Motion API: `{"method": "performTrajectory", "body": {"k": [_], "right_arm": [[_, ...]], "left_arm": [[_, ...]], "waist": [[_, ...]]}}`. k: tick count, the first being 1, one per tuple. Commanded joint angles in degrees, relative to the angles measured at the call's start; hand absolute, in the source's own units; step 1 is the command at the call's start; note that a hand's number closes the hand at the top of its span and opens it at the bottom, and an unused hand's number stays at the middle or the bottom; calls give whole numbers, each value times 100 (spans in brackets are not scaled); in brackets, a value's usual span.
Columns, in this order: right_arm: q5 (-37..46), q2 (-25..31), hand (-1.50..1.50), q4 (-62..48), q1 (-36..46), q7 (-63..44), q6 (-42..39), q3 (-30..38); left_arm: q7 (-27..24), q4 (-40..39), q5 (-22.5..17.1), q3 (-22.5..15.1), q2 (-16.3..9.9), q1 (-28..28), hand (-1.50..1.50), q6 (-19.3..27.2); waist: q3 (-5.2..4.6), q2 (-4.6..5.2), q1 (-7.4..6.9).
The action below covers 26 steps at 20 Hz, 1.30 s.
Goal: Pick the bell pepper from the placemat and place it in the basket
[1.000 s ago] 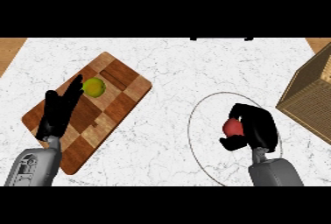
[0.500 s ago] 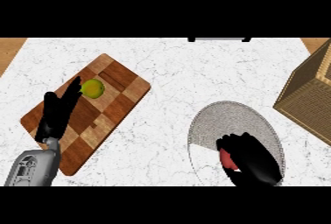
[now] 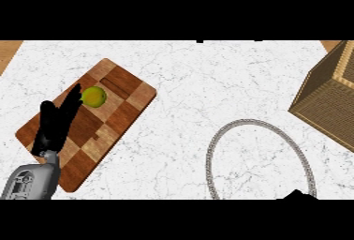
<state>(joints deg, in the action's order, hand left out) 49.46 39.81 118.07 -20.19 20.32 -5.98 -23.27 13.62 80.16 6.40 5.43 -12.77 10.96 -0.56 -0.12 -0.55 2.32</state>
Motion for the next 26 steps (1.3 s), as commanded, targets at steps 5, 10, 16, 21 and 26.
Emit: {"method": "performTrajectory", "body": {"k": [5,10,16,21,26], "right_arm": [[-2991,195,150,2093,-1222,21,-780,1324],[-4447,337,150,2962,-1329,-487,-1118,2610],[-6494,707,150,2829,-909,-1286,-1342,4341],[-7572,1092,150,2288,-276,-1894,-1462,5223],[-7803,2342,150,1173,862,-2742,-1555,6439]], "left_arm": [[2,75,13,84,-82,-93,0,23],[-104,102,6,11,42,-182,0,33],[153,169,-45,21,-112,54,0,-136],[24,138,19,-102,121,-51,0,-12],[-148,43,46,-106,78,-21,0,-74]], "waist": [[-1,16,108],[-16,18,75],[-16,37,-37],[-31,41,-100],[-21,59,-230]]}}
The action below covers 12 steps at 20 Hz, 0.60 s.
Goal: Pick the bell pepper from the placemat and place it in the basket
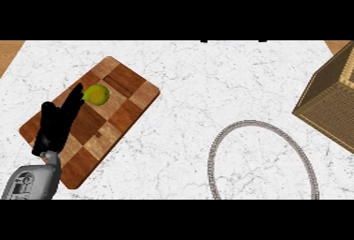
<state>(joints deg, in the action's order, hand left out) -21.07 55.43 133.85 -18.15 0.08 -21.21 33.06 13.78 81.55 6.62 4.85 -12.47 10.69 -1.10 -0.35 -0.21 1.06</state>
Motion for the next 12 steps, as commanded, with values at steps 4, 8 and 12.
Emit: {"method": "performTrajectory", "body": {"k": [4,8,12], "right_arm": [[-368,1674,150,-1527,1040,-720,-510,1262],[37,2411,150,-2522,1480,-502,-640,580],[1223,2417,150,-3541,1598,526,-351,-48]], "left_arm": [[-2,-136,66,-70,79,167,0,20],[-135,-361,19,-148,140,324,0,-146],[-290,-275,14,-123,146,102,0,-138]], "waist": [[24,32,-125],[28,70,-247],[38,95,-348]]}}
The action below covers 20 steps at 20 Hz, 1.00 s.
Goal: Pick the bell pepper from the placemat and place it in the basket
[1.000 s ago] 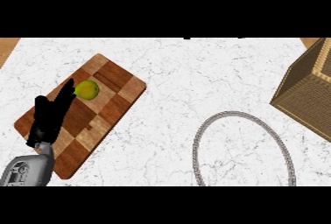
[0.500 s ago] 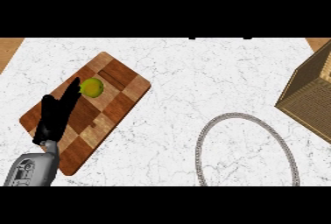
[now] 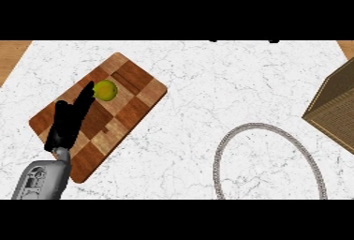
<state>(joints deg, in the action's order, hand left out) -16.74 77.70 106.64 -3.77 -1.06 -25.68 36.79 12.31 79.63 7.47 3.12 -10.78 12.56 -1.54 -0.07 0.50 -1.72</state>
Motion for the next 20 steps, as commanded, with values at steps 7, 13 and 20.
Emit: {"method": "performTrajectory", "body": {"k": [7,13,20], "right_arm": [[1249,184,150,-2478,1073,2147,360,-1627],[1856,-157,150,-3455,2050,2860,360,-2717],[2915,-982,150,-4707,3213,3347,492,-3547]], "left_arm": [[-104,-345,10,96,15,395,0,-5],[-313,-370,62,81,-3,150,0,-38],[300,-40,155,-94,169,428,0,67]], "waist": [[10,34,-82],[8,46,-182],[12,29,-146]]}}
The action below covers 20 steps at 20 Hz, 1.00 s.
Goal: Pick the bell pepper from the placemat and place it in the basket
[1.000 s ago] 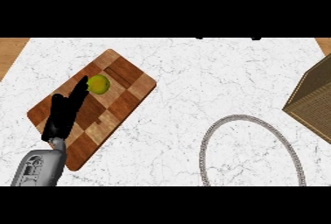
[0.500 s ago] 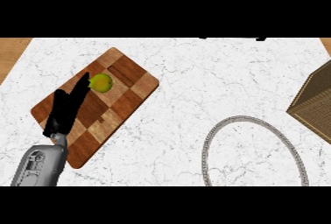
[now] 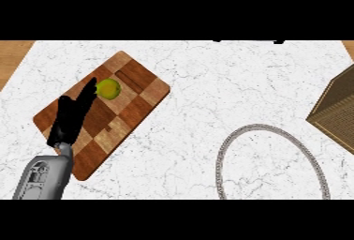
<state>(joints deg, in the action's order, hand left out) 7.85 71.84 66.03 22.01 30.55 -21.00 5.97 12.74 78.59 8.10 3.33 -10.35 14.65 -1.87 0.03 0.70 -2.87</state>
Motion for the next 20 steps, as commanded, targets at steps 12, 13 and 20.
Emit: {"method": "performTrajectory", "body": {"k": [12,13,20], "right_arm": [[652,-1332,-150,-2729,1614,820,-636,-336],[442,-1570,-150,-2628,1775,433,-565,-214],[-53,-1320,-150,-3578,2362,285,-474,623]], "left_arm": [[-36,-18,-60,188,-164,-48,0,-130],[-105,36,-8,77,32,-251,0,-9],[-151,177,20,88,-62,-475,0,-79]], "waist": [[3,-28,141],[1,-36,138],[1,-32,128]]}}
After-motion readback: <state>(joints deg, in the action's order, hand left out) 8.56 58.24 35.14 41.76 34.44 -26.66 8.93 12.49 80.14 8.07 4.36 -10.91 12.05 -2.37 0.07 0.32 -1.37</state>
